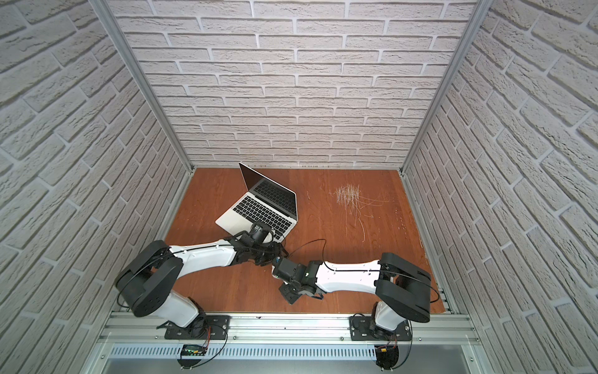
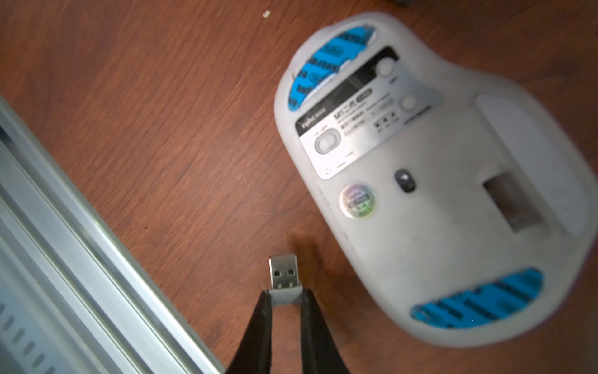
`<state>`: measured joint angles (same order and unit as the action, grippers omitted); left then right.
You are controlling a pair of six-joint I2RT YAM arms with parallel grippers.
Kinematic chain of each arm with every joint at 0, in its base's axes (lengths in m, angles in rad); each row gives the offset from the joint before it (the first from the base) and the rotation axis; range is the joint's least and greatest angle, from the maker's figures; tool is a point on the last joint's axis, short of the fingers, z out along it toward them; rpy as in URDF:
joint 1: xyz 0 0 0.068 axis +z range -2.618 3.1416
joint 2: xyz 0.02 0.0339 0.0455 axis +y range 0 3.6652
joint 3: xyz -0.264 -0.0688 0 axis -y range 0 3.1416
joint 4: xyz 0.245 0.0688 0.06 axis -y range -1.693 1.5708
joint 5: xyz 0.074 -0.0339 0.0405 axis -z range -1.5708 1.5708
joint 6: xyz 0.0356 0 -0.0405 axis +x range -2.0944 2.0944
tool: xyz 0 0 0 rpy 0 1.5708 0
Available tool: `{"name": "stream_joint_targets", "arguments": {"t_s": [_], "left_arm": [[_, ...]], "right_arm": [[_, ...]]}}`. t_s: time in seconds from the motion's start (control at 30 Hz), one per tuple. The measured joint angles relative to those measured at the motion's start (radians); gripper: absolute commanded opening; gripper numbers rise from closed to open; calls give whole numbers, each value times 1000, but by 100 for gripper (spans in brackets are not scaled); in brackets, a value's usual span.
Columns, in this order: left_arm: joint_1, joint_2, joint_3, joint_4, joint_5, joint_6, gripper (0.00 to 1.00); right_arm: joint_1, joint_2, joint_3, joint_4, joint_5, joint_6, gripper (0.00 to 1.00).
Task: Remove the wireless mouse receiver from the laptop
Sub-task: Adjust the mouse at the center of the board.
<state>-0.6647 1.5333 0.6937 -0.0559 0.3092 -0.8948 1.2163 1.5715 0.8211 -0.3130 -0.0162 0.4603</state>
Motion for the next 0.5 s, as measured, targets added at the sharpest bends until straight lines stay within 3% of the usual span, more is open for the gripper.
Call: {"name": "stream_joint_targets", "arguments": {"t_s": [0.5], "left_arm": [[25, -314, -183, -72, -196, -119, 66]], "right_arm": [[25, 76, 72, 97, -104, -58, 3]]}}
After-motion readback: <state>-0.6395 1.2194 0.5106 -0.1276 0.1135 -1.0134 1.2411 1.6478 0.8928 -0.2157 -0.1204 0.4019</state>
